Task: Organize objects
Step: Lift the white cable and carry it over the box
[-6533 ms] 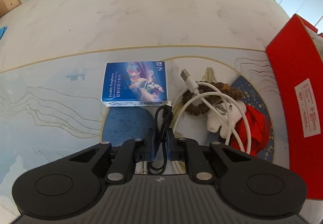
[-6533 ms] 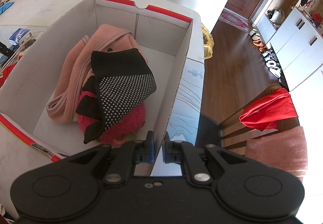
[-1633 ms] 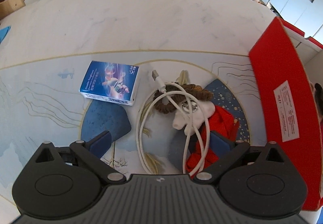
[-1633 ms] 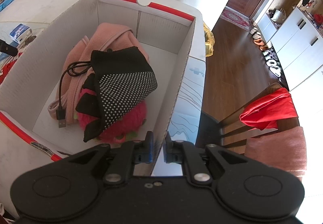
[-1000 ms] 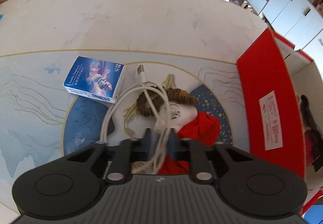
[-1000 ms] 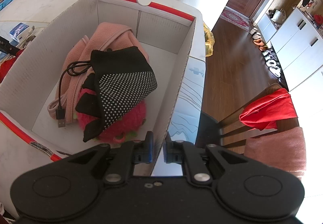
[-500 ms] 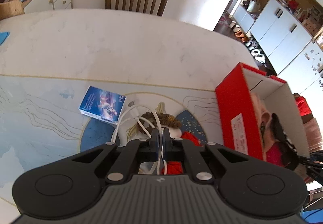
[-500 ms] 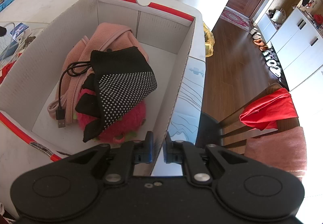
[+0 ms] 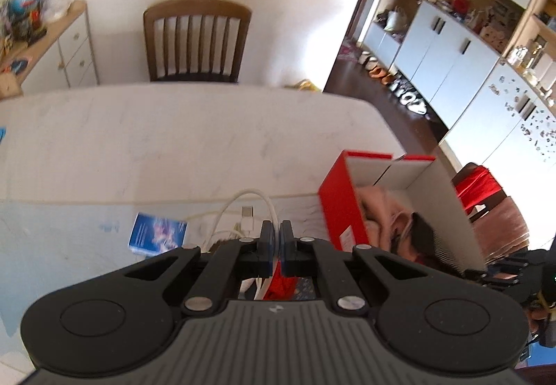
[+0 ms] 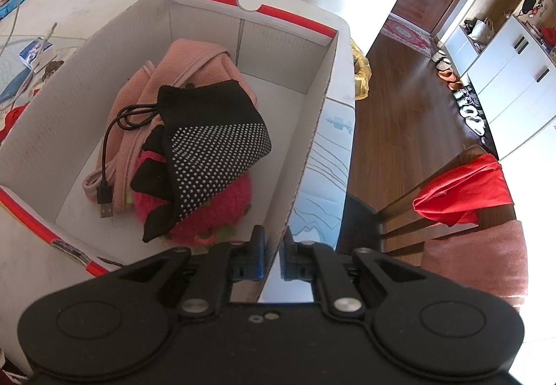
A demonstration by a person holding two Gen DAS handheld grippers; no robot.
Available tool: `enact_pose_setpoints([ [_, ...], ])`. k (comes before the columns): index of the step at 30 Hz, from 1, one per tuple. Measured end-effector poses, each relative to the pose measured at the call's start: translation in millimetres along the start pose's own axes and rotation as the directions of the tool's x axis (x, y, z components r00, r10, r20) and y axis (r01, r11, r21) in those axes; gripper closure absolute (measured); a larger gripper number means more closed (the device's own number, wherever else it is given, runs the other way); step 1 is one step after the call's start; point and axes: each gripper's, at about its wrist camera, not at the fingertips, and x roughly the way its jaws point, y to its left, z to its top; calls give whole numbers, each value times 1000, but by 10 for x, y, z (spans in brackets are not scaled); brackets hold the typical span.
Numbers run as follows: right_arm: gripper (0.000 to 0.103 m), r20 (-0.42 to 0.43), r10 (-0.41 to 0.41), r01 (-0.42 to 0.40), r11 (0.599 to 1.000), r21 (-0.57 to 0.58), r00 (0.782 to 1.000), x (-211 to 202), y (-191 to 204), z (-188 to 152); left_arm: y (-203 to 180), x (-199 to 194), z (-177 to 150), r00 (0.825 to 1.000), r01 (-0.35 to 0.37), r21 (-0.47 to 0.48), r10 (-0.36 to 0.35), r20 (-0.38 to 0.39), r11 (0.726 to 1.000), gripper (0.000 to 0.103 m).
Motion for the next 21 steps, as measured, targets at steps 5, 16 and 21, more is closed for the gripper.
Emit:
enact_pose_setpoints([
  [5,96,0,1,-1,1000,1,1000,1,-3,1,-190,-178,186,998,42,39,-43,38,998,101],
  [16,96,0,1,-1,1000,2,1000,0,-2,1,-887,-351,620,981,161,186,-177,74,969,101],
  [21,96,0,1,-1,1000,4,1000,0,-4,4,-1297,-250,723,972,211,258,-231,52,943,100],
])
